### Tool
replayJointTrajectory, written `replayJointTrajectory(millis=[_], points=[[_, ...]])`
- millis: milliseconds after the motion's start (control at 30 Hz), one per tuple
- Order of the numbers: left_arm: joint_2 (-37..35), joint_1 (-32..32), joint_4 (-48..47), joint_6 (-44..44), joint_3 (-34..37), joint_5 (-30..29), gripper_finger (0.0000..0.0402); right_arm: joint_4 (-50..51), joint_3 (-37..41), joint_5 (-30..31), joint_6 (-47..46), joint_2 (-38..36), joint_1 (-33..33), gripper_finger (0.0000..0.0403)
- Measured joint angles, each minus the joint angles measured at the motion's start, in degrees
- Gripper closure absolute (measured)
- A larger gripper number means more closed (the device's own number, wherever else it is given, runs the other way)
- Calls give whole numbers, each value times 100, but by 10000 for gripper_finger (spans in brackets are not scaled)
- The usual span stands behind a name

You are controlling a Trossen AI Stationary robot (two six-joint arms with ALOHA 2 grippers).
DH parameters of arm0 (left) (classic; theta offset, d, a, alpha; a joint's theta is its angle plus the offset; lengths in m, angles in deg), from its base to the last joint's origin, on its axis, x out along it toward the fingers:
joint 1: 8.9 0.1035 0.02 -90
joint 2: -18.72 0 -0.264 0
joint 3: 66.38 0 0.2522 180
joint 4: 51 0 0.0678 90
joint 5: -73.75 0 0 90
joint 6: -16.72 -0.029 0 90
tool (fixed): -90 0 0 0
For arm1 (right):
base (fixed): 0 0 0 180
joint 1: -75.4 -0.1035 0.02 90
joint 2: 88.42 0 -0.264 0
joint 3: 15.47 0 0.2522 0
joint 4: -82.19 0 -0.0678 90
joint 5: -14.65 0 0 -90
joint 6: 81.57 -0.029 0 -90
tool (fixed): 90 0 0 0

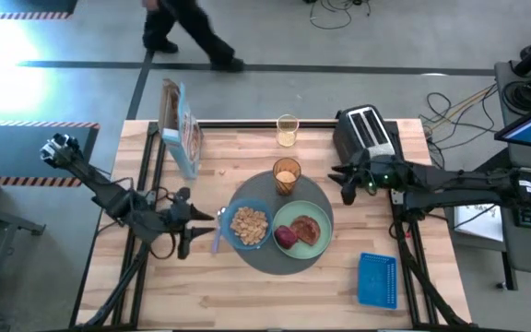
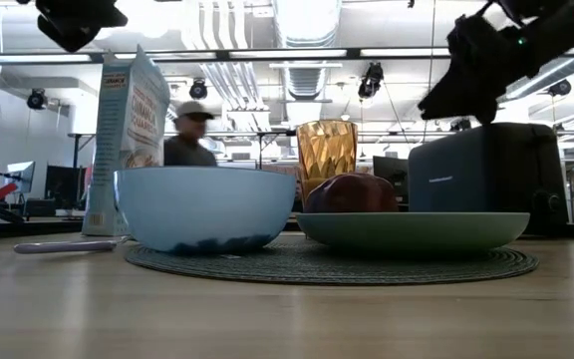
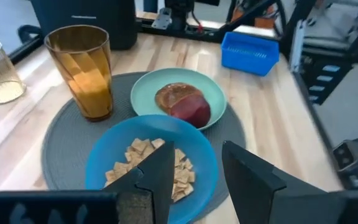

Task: Arrange a breakfast setting
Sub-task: Return to Home Position

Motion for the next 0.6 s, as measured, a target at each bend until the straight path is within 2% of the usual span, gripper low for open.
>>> replayJointTrajectory(millis=[100,233,600], points=[[200,-132,2,17,26,-317,283,-834,465,-118,72,-40,-12,268],[378,-181,81,194,162,-520,283,-1382,898,-155,66,-75,-38,268],[398,-179,1364,172,772,-582,283,-3142,2016,-460,103,-90,-188,268]])
